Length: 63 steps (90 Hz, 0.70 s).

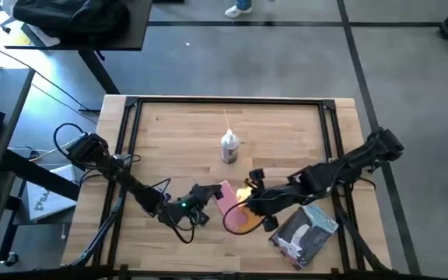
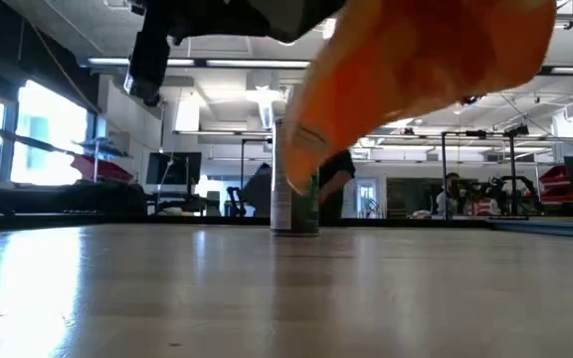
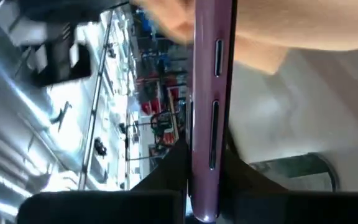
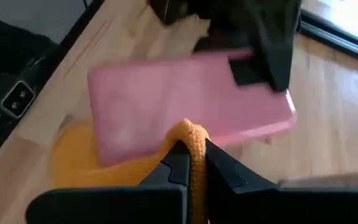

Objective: Apply microfiber cloth
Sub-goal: Wipe the phone with the microfiber towel

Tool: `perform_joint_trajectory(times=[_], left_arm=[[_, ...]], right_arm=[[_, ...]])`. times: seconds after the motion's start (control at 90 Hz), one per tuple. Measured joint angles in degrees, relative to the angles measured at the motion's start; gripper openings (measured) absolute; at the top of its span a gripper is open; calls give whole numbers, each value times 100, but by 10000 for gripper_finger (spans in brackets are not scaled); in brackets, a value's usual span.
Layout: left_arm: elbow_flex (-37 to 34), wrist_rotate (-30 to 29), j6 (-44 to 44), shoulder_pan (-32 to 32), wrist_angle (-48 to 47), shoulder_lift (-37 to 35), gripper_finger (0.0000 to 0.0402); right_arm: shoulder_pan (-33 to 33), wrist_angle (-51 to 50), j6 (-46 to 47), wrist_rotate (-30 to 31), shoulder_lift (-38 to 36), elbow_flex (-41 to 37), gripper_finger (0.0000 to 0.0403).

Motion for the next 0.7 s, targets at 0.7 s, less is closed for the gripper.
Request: perform_joint_trajectory(times=[0.7], left_arm=[[364, -206, 37, -41, 50, 457, 17]], right_arm=[[-515, 1422, -508, -1665, 967, 13, 0]])
